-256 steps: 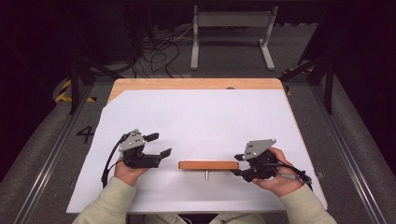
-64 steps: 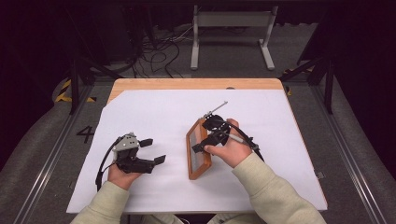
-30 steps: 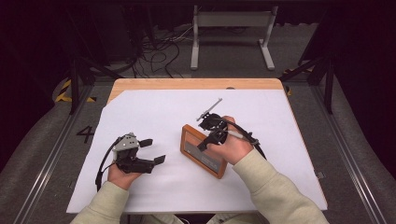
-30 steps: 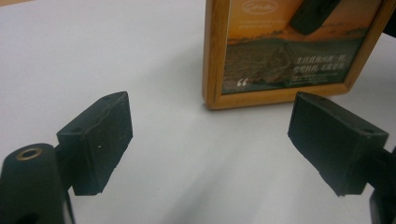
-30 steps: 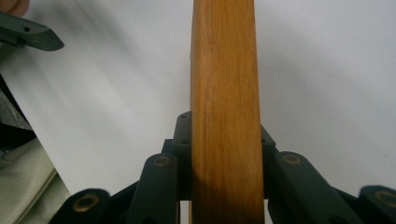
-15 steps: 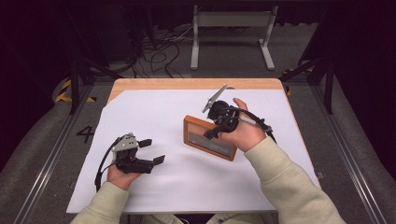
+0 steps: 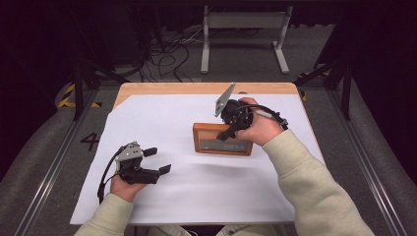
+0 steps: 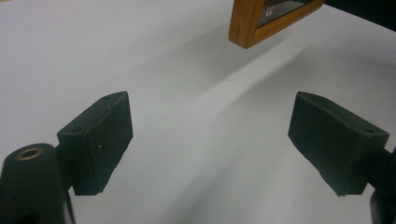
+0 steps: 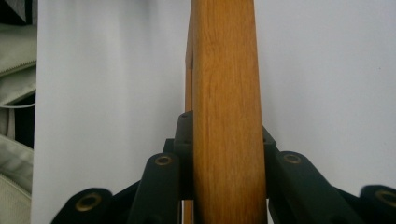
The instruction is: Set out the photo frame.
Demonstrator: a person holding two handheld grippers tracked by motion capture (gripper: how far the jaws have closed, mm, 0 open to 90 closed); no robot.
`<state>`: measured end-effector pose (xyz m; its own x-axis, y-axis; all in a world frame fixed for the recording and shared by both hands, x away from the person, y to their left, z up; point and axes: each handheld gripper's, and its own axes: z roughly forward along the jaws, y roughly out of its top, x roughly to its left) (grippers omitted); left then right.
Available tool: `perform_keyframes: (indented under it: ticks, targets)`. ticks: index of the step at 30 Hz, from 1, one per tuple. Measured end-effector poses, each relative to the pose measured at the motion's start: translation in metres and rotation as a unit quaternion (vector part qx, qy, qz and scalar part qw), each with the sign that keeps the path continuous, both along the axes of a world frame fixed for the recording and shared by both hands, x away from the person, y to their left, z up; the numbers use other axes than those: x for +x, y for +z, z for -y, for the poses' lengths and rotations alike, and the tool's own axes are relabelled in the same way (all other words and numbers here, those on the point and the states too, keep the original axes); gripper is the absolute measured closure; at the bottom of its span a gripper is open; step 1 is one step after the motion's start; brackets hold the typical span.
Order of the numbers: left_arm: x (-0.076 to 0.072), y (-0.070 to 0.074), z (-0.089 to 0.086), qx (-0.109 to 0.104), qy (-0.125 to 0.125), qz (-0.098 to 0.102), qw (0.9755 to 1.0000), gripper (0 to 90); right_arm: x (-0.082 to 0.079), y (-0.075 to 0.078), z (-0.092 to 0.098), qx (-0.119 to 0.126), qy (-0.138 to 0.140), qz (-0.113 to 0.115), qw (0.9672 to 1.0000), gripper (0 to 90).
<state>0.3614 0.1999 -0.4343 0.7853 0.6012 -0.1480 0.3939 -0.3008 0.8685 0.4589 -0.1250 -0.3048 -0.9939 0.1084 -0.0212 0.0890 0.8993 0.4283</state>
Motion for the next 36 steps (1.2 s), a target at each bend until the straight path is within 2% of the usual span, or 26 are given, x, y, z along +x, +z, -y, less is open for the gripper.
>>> perform_keyframes:
  ticks: [5,9,16,18,25,31,36]
  targets:
    - [0.001,0.000,0.000,0.001,-0.003,0.002,1.0000,14.0,0.005,-0.006,-0.004,-0.007,0.024,0.000,0.9997,72.3]
    - [0.002,0.000,0.000,0.000,-0.003,0.001,1.0000,14.0,0.011,-0.019,-0.007,-0.004,0.042,-0.007,0.9991,72.3]
    - [0.002,-0.001,0.001,0.000,-0.005,0.001,1.0000,13.9,0.015,-0.035,-0.007,-0.002,0.033,-0.020,0.9993,72.3]
    - [0.002,-0.001,0.001,0.000,-0.004,0.001,1.0000,13.8,0.016,-0.040,-0.007,-0.009,0.029,-0.024,0.9992,72.2]
    - [0.002,-0.001,0.001,0.000,-0.004,0.001,1.0000,13.8,0.018,-0.050,-0.006,-0.009,0.031,-0.031,0.9990,72.2]
    - [0.002,-0.001,0.001,-0.001,-0.002,-0.002,1.0000,13.8,0.019,-0.055,-0.004,-0.004,0.014,-0.038,0.9992,72.1]
    - [0.002,-0.001,0.001,0.000,-0.004,0.000,1.0000,13.8,0.022,-0.056,-0.003,0.000,0.023,-0.035,0.9991,71.8]
